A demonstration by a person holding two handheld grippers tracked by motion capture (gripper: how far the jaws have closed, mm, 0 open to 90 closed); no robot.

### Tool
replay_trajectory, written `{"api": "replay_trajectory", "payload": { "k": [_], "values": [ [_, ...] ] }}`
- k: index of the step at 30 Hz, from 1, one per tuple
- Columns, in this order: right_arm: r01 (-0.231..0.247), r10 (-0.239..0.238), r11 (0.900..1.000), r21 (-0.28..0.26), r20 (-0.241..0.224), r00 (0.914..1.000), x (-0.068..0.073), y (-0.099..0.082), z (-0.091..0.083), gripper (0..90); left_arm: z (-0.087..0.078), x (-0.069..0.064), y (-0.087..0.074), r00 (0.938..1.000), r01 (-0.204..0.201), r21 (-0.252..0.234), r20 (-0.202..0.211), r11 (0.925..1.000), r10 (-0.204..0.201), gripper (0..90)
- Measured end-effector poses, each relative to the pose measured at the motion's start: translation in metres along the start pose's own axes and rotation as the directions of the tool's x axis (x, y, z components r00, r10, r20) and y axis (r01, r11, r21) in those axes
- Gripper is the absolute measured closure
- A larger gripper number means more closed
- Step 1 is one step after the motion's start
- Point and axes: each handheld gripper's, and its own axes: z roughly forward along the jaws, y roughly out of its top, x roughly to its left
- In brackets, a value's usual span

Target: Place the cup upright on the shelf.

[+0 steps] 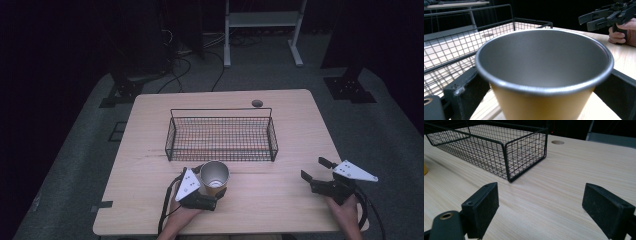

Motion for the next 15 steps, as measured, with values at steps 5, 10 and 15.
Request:
{"api": "replay_trajectory", "payload": {
  "k": [5,10,15],
  "values": [
    [0.006,-0.006,1.0,0.003,0.001,1.0,0.0007,0.0,0.0002,12.8,0.0045,-0.0008,0.0023,1.0,0.003,0.0,0.003,1.0,-0.003,3.3],
    [0.005,-0.005,1.0,0.002,0.0,1.0,0.0006,0.0,0.0001,12.8,0.0034,0.0013,0.0028,1.0,0.004,-0.014,0.001,0.9999,-0.004,11.8],
    [0.003,-0.003,1.0,0.0,-0.001,1.0,0.0002,0.0,0.0001,12.9,0.0032,0.0012,0.0037,1.0,0.002,-0.007,0.0,1.0,-0.002,12.5]
  ]
}}
